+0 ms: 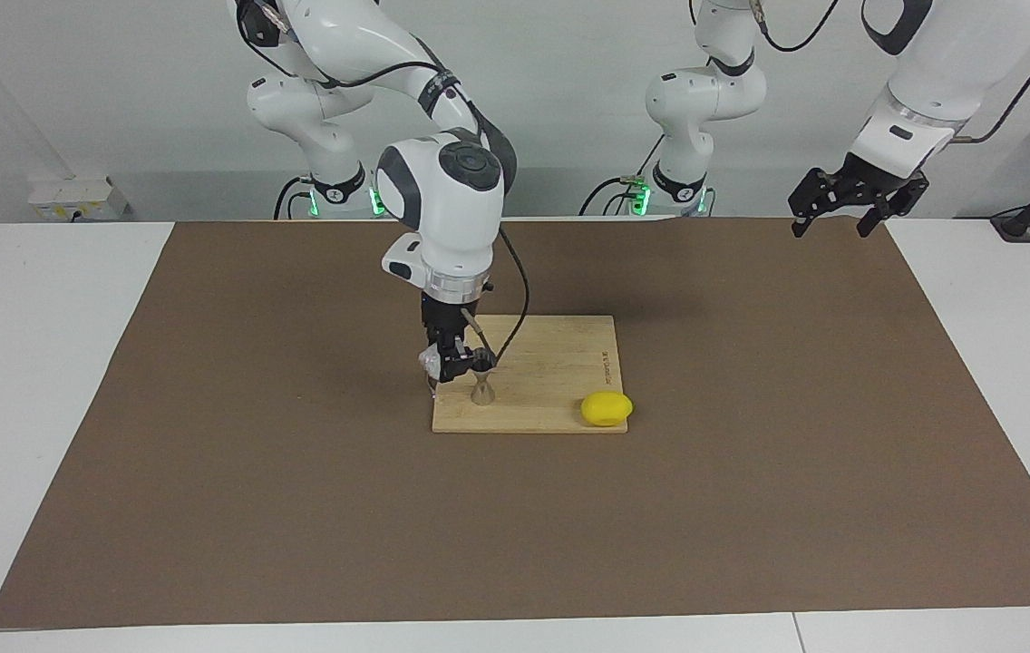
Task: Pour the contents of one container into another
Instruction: 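Tilt the clear cup with the right gripper over the metal cup, then carry the clear cup back and lower it onto the table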
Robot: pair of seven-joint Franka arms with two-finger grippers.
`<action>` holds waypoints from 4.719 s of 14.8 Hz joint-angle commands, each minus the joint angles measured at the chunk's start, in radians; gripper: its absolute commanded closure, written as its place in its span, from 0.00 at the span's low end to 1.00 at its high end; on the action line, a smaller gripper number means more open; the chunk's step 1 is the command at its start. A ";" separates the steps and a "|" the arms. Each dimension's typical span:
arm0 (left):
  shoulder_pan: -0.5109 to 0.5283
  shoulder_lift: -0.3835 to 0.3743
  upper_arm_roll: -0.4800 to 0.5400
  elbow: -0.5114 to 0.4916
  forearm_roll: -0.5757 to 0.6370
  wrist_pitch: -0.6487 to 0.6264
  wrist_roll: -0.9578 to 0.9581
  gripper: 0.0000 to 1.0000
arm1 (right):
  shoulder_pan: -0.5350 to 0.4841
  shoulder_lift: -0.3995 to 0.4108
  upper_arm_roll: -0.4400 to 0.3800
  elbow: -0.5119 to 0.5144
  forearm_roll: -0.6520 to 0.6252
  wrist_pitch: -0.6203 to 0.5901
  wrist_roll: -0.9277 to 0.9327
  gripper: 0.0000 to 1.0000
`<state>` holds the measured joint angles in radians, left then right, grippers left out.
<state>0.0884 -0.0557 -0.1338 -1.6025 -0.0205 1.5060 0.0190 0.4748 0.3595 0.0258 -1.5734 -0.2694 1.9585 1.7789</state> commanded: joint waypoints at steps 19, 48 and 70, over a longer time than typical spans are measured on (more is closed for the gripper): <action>0.021 -0.024 -0.003 -0.019 -0.009 -0.018 0.007 0.00 | 0.061 -0.051 0.003 -0.122 -0.217 0.086 0.034 0.97; 0.021 -0.024 -0.003 -0.019 -0.009 -0.018 0.007 0.00 | -0.033 -0.042 0.002 -0.065 0.113 0.073 0.045 0.96; 0.021 -0.024 -0.003 -0.019 -0.009 -0.018 0.007 0.00 | -0.565 -0.093 0.000 -0.485 1.018 0.145 -0.812 0.87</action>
<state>0.0986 -0.0573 -0.1329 -1.6033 -0.0205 1.4957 0.0195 -0.0437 0.2788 0.0135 -2.0170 0.7146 2.0849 1.0386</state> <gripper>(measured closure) 0.000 0.493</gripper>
